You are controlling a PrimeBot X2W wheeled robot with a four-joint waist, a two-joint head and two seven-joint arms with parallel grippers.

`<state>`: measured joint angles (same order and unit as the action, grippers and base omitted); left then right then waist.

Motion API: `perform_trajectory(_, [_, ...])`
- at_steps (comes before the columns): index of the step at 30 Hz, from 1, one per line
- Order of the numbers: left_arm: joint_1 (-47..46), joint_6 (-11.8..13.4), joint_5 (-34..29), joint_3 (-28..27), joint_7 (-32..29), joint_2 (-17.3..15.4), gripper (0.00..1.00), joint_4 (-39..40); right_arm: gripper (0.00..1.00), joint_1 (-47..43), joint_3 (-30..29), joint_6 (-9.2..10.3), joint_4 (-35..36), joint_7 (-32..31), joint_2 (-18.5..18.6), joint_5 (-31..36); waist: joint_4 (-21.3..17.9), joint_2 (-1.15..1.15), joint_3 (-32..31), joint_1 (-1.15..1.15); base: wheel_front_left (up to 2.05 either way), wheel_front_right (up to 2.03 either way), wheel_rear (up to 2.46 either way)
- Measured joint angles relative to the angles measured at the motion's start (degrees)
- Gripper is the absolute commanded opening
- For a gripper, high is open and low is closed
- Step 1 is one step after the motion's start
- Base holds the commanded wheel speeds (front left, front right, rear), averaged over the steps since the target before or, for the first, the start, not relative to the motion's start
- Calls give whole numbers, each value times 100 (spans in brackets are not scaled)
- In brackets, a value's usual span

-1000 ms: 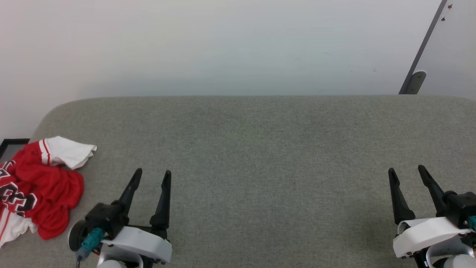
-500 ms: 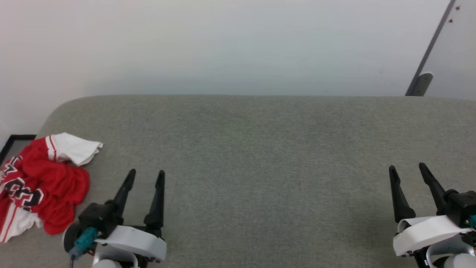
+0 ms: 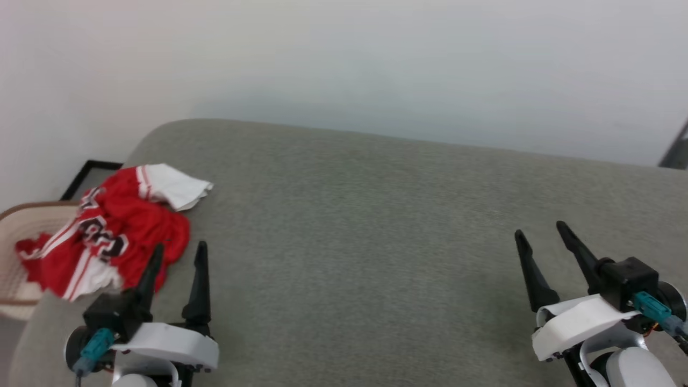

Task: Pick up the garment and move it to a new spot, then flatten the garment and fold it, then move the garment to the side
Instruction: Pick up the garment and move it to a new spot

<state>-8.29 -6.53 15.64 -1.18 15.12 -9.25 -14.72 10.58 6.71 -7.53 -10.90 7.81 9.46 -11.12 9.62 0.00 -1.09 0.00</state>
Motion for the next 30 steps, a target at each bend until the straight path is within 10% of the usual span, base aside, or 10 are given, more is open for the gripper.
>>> perform_trajectory(17, [157,99,-18,-291,0,1,100,45,100,109,261,0,-224,78,14,-91,1144,0,-73,0,0,0,0])
perform_trajectory(30, [-787,-10,471,-365,-547,-559,100,-330,100,370,334,0,-20,-55,198,-90,927,0,323,0,0,0,0])
